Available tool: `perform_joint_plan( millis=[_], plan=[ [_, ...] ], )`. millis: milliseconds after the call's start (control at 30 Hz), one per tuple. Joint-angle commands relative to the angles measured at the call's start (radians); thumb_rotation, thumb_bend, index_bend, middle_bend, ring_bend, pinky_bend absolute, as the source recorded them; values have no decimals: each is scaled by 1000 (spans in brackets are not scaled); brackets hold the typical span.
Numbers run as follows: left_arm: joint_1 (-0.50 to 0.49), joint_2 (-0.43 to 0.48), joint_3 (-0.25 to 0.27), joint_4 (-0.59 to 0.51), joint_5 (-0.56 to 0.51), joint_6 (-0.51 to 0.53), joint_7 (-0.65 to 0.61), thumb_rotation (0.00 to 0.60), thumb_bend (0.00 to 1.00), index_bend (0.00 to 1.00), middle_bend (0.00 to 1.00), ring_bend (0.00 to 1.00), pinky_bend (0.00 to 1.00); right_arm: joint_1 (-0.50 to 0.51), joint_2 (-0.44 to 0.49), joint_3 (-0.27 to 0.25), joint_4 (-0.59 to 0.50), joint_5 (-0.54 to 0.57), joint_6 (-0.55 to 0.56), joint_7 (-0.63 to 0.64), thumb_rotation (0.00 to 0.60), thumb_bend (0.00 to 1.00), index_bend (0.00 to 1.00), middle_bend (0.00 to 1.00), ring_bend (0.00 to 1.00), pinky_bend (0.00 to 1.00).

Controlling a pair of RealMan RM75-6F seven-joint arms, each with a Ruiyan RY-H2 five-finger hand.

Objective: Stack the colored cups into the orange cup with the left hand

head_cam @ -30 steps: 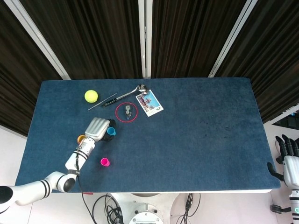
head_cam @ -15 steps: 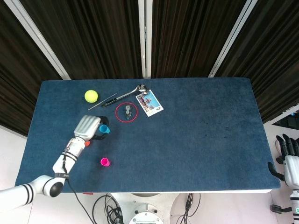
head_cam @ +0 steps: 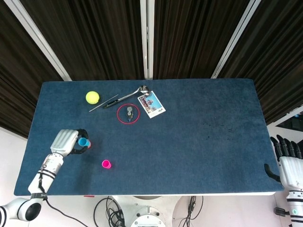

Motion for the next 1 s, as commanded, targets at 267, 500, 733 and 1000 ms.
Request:
perform_joint_plan(
  millis=[267,500,733,1000],
  plan=[
    [12,-8,-16,47,9,2,-48,600,282,476,488,543,600,4,3,2,-20,11,0,-25,600,286,0,0,0,0],
    [8,-27,-19,84,-3,-26,-59,600,281,443,463,519,586,5,2,1,-24,17,2,-34,600,287,0,0,0,0],
    [12,-33,-20,103,14,-22,-70,600,254,212,300,374,500,6,6,3,-28,20,3,-35,600,286,0,0,0,0],
    [36,-9,-16,44,89,57,-59,600,243,224,290,325,457,7,6,3,-26,22,3,-32,600,289,0,0,0,0]
  ],
)
